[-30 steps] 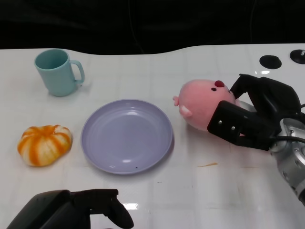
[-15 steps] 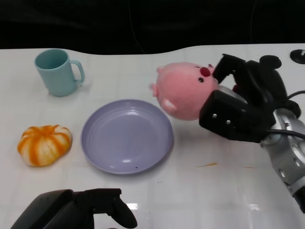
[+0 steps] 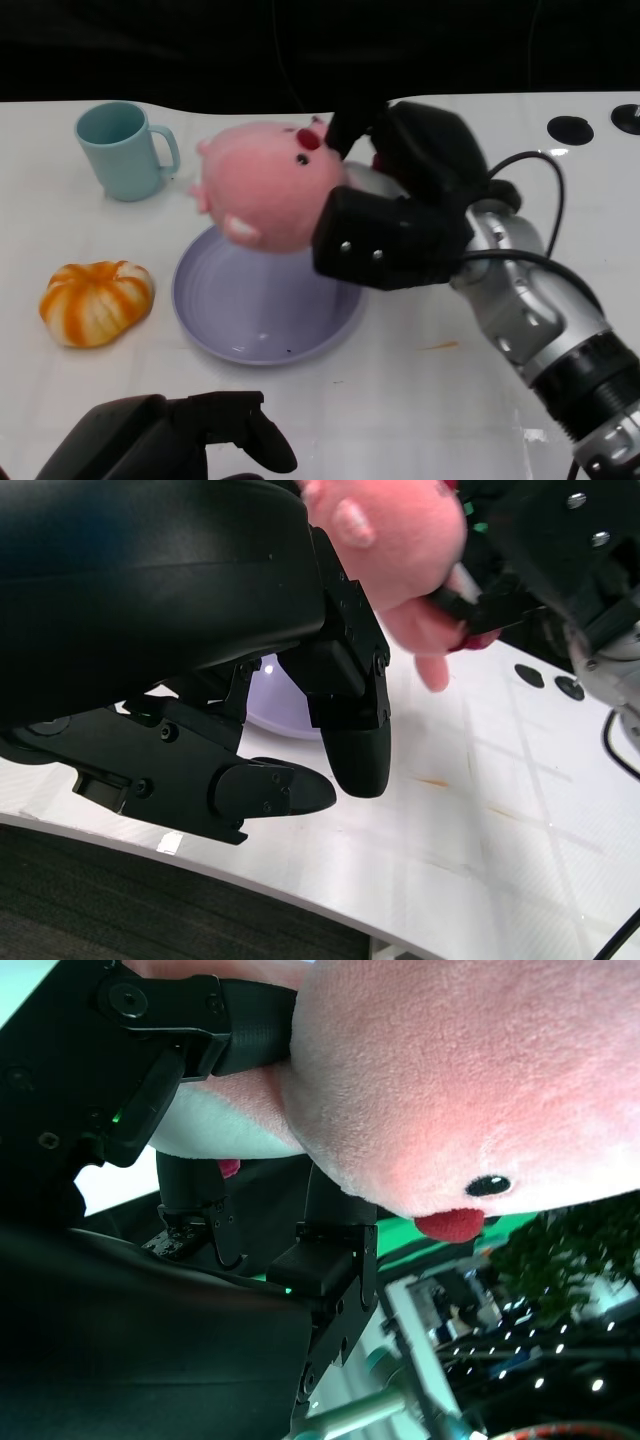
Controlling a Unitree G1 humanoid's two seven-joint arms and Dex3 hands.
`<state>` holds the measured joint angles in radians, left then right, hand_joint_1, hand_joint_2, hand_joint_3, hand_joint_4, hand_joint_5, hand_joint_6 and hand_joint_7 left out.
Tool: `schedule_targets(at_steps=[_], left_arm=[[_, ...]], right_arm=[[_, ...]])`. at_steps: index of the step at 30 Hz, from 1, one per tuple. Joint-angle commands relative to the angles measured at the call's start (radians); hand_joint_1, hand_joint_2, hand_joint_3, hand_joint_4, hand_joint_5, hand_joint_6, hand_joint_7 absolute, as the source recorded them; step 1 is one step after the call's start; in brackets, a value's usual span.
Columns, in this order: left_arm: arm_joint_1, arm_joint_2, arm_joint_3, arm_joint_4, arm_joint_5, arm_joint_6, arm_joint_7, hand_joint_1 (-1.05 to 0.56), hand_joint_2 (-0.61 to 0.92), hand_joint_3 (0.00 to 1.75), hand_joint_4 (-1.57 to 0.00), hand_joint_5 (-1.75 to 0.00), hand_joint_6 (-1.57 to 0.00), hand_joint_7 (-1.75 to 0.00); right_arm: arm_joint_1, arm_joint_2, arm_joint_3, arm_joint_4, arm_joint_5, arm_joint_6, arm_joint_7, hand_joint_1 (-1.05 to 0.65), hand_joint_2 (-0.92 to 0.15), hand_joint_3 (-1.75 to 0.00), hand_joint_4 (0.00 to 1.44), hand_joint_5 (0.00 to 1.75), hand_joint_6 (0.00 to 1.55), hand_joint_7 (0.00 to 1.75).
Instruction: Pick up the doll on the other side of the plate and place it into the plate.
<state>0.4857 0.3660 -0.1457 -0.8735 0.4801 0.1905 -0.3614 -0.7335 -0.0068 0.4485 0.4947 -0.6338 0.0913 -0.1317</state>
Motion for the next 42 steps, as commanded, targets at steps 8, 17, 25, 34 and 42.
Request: schedule_targets(at_steps=[8,17,25,34,42], left_arm=[[0.005,-0.004,-0.064,-0.060,0.048,-0.022,-0.006,-0.25,0.92,0.39,-0.63,-1.67,-0.73,-0.84],[0.004,0.001,-0.054,-0.058,0.038,-0.021,-0.008,-0.25,0.92,0.39,-0.63,-1.68,-0.72,-0.85],[0.000,0.005,-0.051,-0.049,0.037,-0.032,-0.004,-0.25,0.92,0.39,-0.63,-1.69,-0.73,-0.85],[-0.009,0.010,-0.042,-0.034,0.024,-0.038,-0.002,-0.26,0.92,0.39,-0.64,-1.68,-0.73,-0.84],[-0.024,0.018,-0.033,-0.010,0.018,-0.047,0.000,-0.25,0.90,0.40,-0.64,-1.68,-0.74,-0.84]], right_arm=[[-0.073,0.094,0.010,0.104,0.022,0.041,0.055,-0.22,-0.42,-0.94,0.86,1.75,0.91,0.77],[-0.057,0.067,0.055,0.017,0.014,0.111,0.222,-0.46,-0.91,-0.05,0.36,0.66,0.64,0.01],[-0.030,0.007,0.067,-0.145,0.027,0.187,0.420,-0.62,-0.92,-0.17,0.19,0.52,0.46,0.00],[0.069,-0.089,0.003,-0.433,0.109,0.232,0.575,-0.60,-0.92,-0.19,0.17,0.55,0.45,0.03],[0.274,-0.102,-0.147,-0.593,0.308,0.160,0.535,-0.46,-0.92,-0.13,0.33,0.82,0.63,0.10]])
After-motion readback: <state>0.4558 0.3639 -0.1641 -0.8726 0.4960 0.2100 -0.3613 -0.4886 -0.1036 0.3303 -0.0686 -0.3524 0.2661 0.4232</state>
